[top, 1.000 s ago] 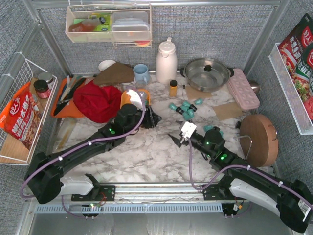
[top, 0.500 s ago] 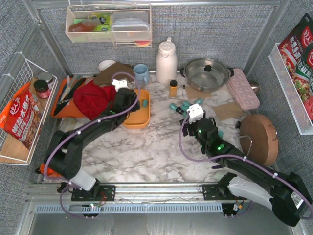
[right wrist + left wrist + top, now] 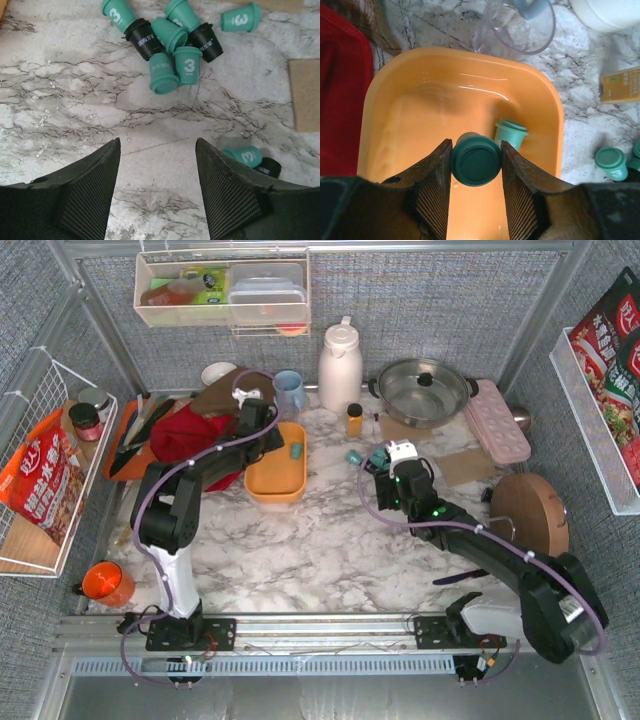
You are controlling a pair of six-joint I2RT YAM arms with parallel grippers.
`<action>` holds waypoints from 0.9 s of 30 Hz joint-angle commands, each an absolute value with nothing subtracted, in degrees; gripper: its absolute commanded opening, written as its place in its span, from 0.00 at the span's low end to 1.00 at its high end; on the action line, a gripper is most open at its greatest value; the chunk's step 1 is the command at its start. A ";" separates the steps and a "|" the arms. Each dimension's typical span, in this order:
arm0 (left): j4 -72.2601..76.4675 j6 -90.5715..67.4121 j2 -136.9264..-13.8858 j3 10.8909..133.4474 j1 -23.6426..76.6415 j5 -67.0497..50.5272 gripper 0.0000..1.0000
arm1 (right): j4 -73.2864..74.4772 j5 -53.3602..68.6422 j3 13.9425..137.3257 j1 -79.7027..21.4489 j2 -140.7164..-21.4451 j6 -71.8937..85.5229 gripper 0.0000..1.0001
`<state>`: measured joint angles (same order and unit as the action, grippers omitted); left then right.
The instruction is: Mix the coffee capsules in the storage basket
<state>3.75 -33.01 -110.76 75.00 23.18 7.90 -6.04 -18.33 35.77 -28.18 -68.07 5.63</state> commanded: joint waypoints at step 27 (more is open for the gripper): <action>10.06 -31.55 -110.50 73.57 21.58 -0.33 0.94 | -2.90 -1.49 56.68 -18.48 -98.30 7.53 0.59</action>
<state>4.69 -32.25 -114.50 75.94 21.65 0.89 -2.74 -2.31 56.25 -18.72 -97.65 6.74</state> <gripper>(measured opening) 0.867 0.586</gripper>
